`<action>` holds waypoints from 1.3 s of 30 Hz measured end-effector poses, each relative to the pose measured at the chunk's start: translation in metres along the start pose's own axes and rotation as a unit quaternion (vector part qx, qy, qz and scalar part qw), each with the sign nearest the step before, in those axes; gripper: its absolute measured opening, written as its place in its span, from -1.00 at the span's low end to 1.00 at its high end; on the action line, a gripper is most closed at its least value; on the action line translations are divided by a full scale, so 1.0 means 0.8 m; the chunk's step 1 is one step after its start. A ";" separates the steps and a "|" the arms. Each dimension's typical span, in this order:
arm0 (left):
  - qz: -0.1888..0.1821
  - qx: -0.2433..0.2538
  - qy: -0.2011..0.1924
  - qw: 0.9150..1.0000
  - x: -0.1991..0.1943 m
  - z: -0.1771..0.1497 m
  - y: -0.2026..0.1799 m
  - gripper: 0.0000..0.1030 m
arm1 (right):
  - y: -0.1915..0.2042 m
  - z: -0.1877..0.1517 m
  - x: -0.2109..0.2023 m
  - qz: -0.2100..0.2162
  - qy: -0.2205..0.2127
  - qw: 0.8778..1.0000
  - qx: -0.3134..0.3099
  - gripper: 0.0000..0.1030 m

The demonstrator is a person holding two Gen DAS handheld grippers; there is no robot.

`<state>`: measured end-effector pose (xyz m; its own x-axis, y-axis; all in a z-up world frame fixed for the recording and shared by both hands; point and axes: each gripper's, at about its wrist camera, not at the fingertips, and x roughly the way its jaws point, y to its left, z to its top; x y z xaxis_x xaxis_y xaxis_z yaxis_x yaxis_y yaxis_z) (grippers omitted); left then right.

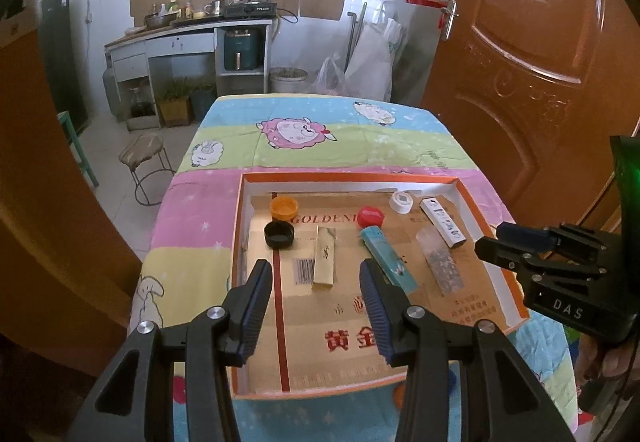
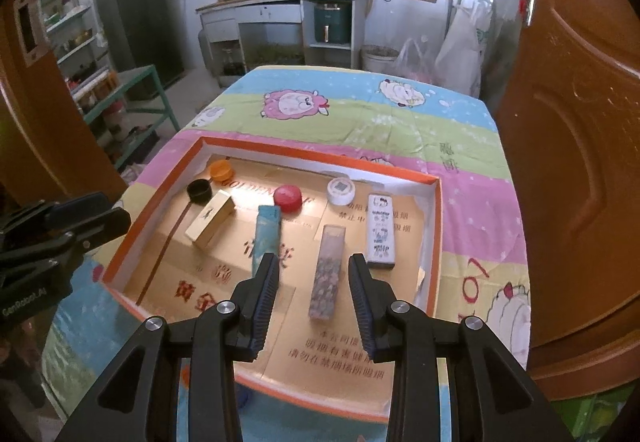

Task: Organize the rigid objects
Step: 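Withdraw both grippers from the lid toward the orange and blue caps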

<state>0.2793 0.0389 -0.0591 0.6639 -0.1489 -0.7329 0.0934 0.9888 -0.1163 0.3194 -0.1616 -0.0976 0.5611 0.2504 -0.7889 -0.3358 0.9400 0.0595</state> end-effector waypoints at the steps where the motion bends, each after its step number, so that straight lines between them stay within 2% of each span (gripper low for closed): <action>1: -0.001 -0.001 0.000 1.000 -0.003 -0.002 0.000 -0.12 | 0.001 -0.002 -0.003 0.000 0.000 1.000 0.000 -0.28; 21: -0.027 -0.005 -0.025 0.999 -0.072 -0.059 -0.011 -0.12 | 0.034 -0.082 -0.071 0.002 -0.012 1.000 0.007 -0.28; 28: -0.046 0.001 -0.022 0.999 -0.074 -0.095 -0.020 -0.12 | 0.047 -0.124 -0.063 0.020 0.000 1.000 0.018 -0.27; 33: -0.055 0.007 -0.016 0.998 -0.066 -0.117 -0.025 -0.12 | 0.058 -0.146 -0.047 0.030 0.008 0.999 0.018 -0.17; 39: -0.061 0.007 -0.003 0.998 -0.052 -0.135 -0.025 -0.12 | 0.070 -0.157 -0.023 0.019 0.003 1.000 0.006 -0.17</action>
<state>0.1696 0.0241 -0.0990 0.6512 -0.2680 -0.7100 0.1833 0.9634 -0.1955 0.1957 -0.1426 -0.1566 0.5435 0.2842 -0.7898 -0.3474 0.9327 0.0965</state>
